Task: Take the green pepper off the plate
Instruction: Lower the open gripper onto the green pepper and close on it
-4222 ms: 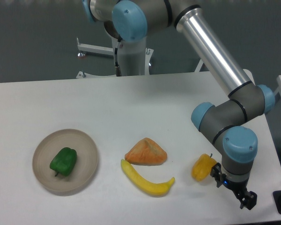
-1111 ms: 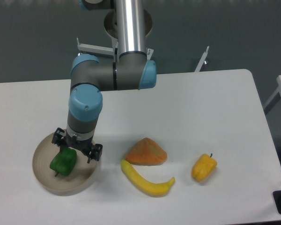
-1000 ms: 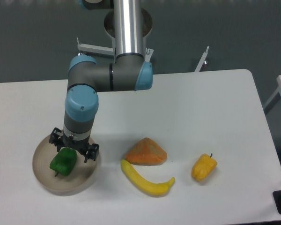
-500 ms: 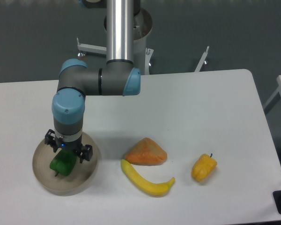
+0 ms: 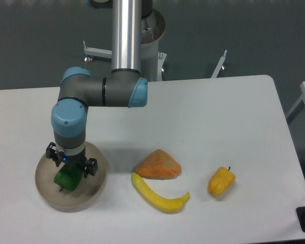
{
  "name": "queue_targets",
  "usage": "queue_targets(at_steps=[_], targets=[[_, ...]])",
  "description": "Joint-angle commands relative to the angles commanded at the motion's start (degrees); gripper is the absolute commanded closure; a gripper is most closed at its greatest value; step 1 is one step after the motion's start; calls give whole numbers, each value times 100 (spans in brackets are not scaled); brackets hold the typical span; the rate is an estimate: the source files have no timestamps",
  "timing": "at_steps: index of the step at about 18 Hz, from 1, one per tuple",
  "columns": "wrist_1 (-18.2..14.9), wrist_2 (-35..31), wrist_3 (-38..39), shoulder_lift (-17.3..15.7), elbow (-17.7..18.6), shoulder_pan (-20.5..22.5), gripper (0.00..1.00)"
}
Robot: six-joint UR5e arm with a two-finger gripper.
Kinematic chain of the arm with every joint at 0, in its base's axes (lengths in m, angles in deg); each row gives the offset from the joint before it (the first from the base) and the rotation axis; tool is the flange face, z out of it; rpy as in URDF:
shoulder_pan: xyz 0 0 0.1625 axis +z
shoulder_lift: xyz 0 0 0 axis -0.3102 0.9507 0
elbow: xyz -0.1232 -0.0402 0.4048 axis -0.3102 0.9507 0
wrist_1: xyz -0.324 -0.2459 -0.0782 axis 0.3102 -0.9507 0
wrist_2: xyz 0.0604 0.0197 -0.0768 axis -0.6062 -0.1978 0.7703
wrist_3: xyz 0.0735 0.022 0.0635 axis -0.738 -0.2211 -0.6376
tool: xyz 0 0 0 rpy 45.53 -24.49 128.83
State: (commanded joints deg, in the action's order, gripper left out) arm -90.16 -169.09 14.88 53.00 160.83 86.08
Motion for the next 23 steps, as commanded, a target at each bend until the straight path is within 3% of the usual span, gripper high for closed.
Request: queue_targets(at_steps=[5,8,16,23], targets=[[9,0,-17,35,9,0,1],[26,9,-35,35,-9,0,25],[35,35,-88,-17,-9,0,59],[9,-17,-227,-184,-79,52,61]])
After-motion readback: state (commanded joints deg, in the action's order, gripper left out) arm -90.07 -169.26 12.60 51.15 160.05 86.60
